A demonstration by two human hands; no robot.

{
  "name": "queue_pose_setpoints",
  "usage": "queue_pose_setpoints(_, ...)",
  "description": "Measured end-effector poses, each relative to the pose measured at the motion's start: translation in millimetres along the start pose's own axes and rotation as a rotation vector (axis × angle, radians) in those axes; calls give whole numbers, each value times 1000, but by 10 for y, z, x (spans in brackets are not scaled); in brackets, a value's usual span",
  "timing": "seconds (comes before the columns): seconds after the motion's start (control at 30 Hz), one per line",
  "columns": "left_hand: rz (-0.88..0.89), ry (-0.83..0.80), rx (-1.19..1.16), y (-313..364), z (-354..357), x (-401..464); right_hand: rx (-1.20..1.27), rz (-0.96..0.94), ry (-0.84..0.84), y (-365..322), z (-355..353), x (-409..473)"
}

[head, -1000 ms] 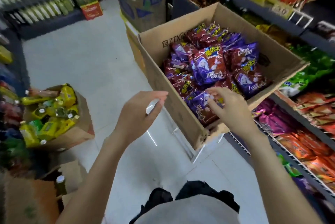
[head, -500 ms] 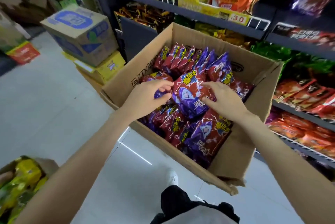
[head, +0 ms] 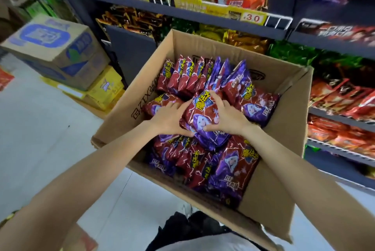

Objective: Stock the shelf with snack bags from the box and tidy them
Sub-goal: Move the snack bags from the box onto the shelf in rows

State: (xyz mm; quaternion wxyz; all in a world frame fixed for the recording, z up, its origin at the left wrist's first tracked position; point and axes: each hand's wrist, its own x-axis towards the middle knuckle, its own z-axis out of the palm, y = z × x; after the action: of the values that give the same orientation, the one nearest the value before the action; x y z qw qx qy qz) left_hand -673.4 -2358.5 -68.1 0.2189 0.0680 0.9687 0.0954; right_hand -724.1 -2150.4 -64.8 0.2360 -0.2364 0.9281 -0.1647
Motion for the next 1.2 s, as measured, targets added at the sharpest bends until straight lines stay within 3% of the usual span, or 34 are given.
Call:
queue_pose_setpoints(0.2,77,-12,-94,-244,46,103,161,24,117,137,2,-9)
queue_pose_setpoints(0.33,57,13,-346,-147,69,170,205,142,114,201,-28,17)
queue_pose_setpoints(0.47,57,83,-448,-41,113,259,237,229,140,250,-119,-41)
queue_pose_setpoints(0.63,-40,143,-846,-216,-62,227,457,183,460,284,-393,-320)
queue_pose_setpoints(0.73,-68,215,-1084,-382,-305,110,545,190,515,281,-509,-486)
queue_pose_setpoints(0.87,10,323,-1386,-385,-642,-65,855,214,587,204,-588,-710)
queue_pose_setpoints(1.03,250,381,-1383,-115,-1144,-108,1010,177,765,180,-747,-1102)
queue_pose_setpoints(1.2,272,440,-1297,442,-1343,-80,1025,172,840,335,-920,-1486)
